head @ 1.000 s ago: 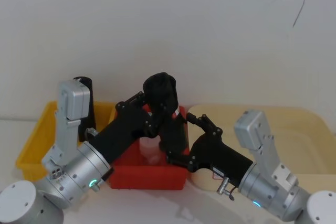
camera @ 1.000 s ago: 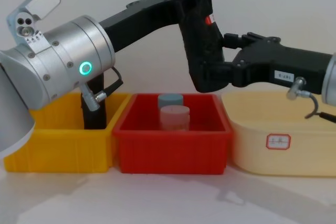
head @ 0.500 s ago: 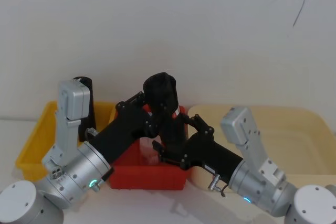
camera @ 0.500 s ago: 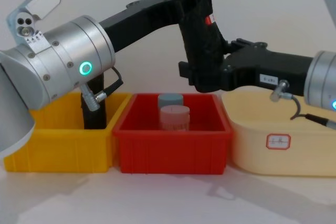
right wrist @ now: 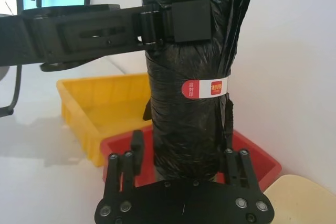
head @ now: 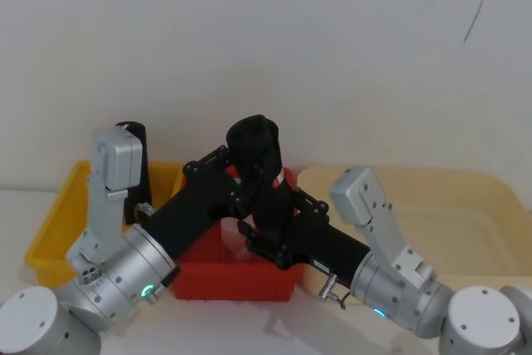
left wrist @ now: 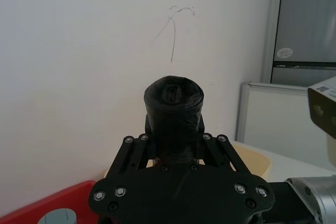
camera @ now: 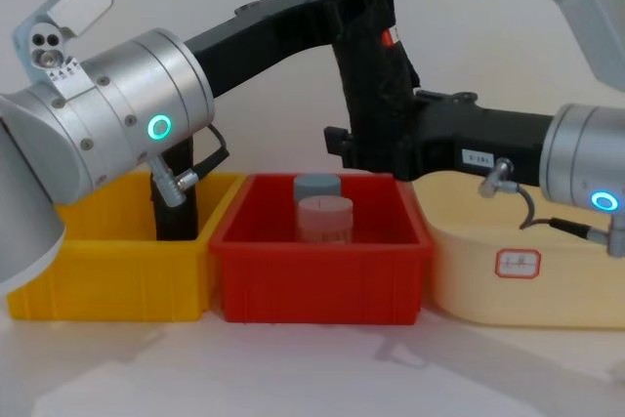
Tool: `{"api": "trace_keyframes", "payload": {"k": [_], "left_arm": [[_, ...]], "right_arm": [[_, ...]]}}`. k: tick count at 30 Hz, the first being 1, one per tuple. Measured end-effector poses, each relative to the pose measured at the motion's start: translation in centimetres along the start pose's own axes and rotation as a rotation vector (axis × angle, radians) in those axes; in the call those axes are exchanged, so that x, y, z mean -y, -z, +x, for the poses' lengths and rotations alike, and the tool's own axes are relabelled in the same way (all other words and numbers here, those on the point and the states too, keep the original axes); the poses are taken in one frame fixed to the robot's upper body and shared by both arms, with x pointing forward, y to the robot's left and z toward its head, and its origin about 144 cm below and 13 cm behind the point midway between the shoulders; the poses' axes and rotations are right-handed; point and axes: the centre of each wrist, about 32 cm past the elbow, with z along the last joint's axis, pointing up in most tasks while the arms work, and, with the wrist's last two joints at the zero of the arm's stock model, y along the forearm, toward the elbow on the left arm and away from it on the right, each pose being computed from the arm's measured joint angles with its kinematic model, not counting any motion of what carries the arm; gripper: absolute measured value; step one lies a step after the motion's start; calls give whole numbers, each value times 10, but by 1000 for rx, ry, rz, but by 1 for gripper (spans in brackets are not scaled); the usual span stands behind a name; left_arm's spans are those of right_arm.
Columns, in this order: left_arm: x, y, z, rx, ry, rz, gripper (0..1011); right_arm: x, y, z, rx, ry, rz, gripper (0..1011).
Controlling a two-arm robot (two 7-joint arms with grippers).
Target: Pick up the garbage bag with the one hand and transfer it to the other hand.
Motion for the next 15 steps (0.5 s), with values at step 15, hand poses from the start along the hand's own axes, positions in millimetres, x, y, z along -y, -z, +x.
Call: {"api": "trace_keyframes", "payload": {"k": [15], "left_arm": [[0, 0, 0, 0, 0, 0, 398]], "right_arm": [[-3, -1, 0, -4, 13, -19, 548]]}}
